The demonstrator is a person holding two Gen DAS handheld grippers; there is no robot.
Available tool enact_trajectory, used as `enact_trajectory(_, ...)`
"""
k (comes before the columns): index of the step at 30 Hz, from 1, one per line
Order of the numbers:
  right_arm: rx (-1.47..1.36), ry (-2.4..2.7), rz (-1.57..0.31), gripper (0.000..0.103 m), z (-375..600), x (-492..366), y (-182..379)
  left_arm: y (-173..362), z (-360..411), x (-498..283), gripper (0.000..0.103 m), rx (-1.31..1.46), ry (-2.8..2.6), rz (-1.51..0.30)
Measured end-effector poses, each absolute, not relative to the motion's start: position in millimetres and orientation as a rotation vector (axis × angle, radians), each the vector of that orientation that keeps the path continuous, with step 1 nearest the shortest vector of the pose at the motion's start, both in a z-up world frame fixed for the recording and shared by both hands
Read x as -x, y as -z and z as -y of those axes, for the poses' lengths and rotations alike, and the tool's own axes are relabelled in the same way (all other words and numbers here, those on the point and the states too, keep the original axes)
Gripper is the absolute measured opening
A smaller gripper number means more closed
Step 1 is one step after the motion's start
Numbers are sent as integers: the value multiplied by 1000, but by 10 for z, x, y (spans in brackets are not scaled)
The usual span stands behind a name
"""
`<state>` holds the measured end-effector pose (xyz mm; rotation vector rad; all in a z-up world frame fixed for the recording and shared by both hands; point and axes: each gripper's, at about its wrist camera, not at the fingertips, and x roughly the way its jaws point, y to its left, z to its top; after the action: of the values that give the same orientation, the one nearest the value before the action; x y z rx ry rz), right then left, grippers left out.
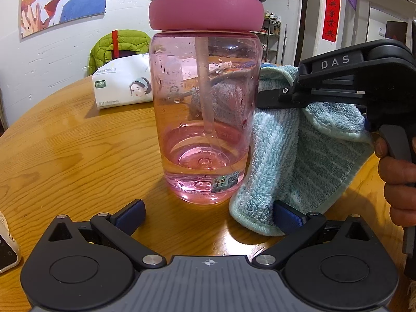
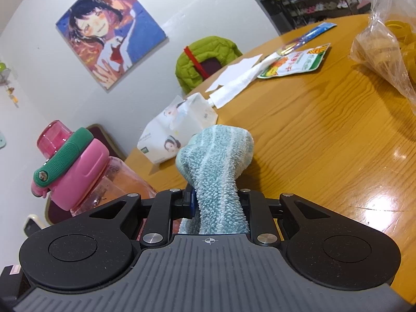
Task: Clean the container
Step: 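Grasp the pink bottle with the left tool while the right tool grasps the blue towel, then lift the pink bottle with the left tool while the right tool raises the towel against it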
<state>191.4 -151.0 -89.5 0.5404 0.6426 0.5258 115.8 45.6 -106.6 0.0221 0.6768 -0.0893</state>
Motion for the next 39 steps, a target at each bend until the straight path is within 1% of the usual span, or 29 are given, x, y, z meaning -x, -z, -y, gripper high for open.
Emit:
enact_trajectory(12, -536, -522, -639, 21, 1534, -1925, 881, 1022, -440, -1035, 102, -8, 51, -653)
enact_trajectory(14, -535, -521, -639, 21, 1538, -1927, 879, 960, -473, -922, 102, -6, 48, -611)
enact_trajectory(18, -555, -531, -608, 21, 1536, -1846, 821, 771, -601, -640, 102, 23, 104, -462)
enact_trajectory(22, -666, -546, -571, 21, 1641, -1896, 698, 557, -631, -653, 102, 20, 132, -347)
enact_trajectory(25, -686, -560, -530, 21, 1648, -1965, 530, 426, -526, -822, 102, -15, 134, -327)
enact_trajectory(27, -671, -561, -527, 21, 1628, -1963, 552, 413, -452, -941, 102, -35, 143, -321)
enact_trajectory(31, -642, -562, -523, 21, 1588, -1958, 596, 603, -455, -1008, 102, -26, 170, -307)
enact_trajectory(36, -606, -564, -516, 21, 1537, -1952, 651, 684, -516, -1024, 100, 10, 181, -332)
enact_trajectory(37, -599, -564, -515, 21, 1527, -1951, 663, 695, -528, -1028, 98, 17, 182, -338)
enact_trajectory(38, -592, -564, -514, 21, 1517, -1950, 674, 706, -540, -1031, 93, 24, 183, -344)
enact_trajectory(39, -585, -565, -513, 21, 1507, -1949, 685, 717, -552, -1034, 91, 31, 185, -350)
